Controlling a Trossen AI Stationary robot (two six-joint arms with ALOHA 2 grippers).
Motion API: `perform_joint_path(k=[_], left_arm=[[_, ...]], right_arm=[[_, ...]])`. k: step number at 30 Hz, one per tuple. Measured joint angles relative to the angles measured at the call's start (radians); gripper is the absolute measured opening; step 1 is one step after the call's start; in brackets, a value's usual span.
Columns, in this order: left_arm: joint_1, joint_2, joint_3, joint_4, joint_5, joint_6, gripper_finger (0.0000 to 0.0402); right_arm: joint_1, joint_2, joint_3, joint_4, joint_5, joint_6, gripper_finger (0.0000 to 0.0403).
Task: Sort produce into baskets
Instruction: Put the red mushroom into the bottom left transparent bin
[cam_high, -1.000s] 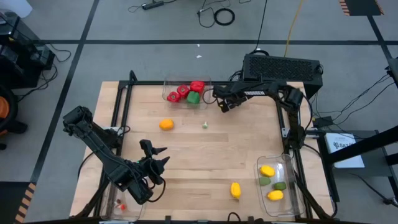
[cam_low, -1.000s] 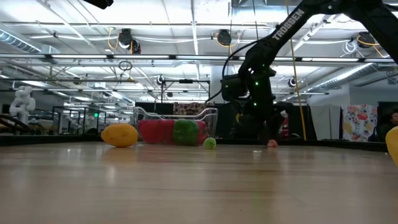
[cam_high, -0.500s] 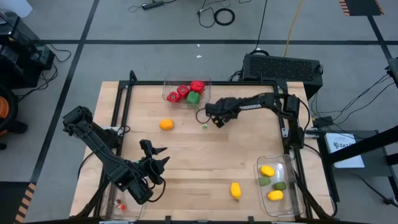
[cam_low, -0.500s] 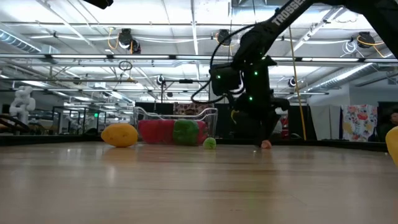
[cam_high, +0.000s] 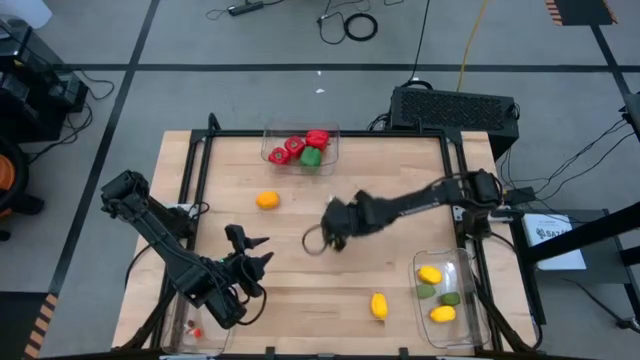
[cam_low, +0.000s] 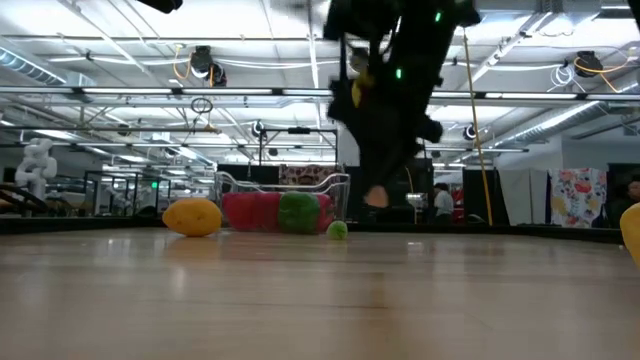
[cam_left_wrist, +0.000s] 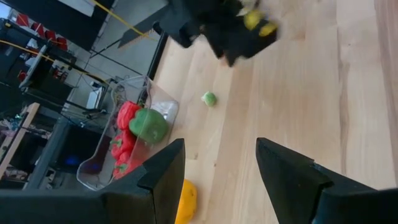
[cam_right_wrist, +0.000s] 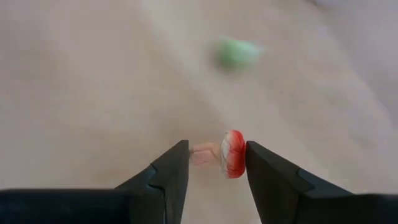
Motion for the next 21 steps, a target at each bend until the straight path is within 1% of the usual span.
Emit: perform_joint_path(k=[4, 8, 12, 14, 16, 18, 21], left_arm=[[0.004, 0.0, -0.012, 0.065, -0.018, 0.001, 0.0205], [0.021, 0.0, -0.055, 0.124, -0.034, 0.0, 0.0205], [0.037, 0.0, -0.083, 0.116, -0.034, -0.09, 0.0205], [0.029, -0.003, -0.083, 0.102, -0.037, -0.183, 0.0205], [-0.008, -0.023, -0.084, 0.049, -0.065, -0.338, 0.0205], [-0.065, -0.047, -0.086, 0.0, -0.106, -0.505, 0.0205], [-0.167, -0.064, -0.127, -0.02, -0.174, -0.696, 0.0205]], right_arm=[[0.113, -0.007, 0.001, 0.207, -0.016, -0.15, 0.0149], [0.192, 0.009, 0.002, 0.47, -0.019, -0.337, 0.0149], [0.233, 0.028, 0.001, 0.686, -0.016, -0.499, 0.0149], [0.244, 0.034, 0.002, 0.768, -0.015, -0.556, 0.0149], [0.252, 0.042, 0.001, 0.826, -0.015, -0.609, 0.0149], [0.254, 0.048, 0.001, 0.869, -0.015, -0.653, 0.0149], [0.259, 0.049, 0.001, 0.932, -0.015, -0.71, 0.0149]])
